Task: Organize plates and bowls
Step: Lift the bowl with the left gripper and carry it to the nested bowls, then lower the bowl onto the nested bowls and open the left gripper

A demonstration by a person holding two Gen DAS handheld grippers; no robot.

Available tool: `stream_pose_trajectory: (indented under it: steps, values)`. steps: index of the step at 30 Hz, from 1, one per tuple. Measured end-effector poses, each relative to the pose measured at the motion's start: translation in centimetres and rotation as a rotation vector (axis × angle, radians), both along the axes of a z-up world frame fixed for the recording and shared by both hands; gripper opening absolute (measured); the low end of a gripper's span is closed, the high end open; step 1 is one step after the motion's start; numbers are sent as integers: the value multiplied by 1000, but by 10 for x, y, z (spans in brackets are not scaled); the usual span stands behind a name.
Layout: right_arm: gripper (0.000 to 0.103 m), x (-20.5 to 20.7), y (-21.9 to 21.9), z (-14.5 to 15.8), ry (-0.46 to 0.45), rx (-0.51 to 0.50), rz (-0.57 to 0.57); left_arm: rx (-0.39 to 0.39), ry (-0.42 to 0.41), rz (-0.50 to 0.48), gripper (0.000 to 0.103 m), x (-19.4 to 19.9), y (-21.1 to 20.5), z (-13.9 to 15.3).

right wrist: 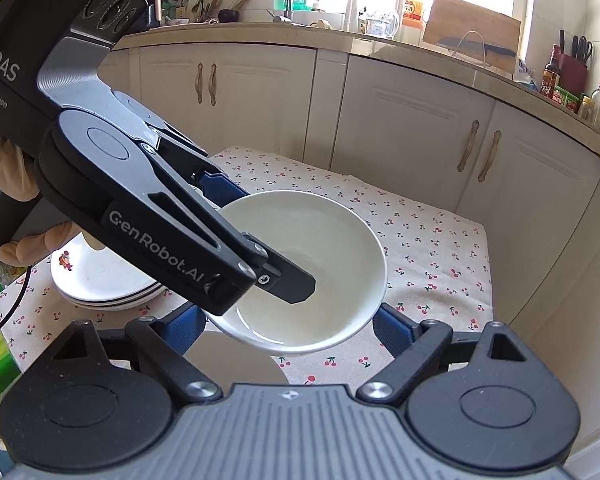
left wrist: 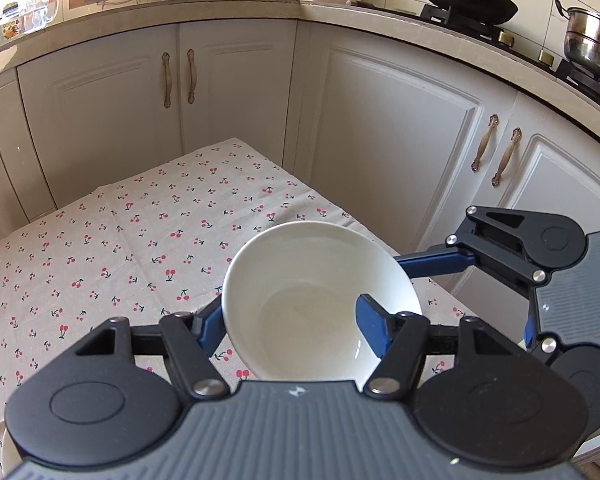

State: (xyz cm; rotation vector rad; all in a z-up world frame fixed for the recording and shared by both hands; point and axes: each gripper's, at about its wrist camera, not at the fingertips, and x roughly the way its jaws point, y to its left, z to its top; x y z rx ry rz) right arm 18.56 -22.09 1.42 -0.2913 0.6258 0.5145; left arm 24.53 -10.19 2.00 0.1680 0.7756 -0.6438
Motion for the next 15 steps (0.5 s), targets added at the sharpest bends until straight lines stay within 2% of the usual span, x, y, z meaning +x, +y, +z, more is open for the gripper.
stream_pose_trajectory:
  steps: [15]
  values:
    - [93, -43, -4, 2, -8, -3, 14, -4, 1, -11, 67, -38, -1, 0]
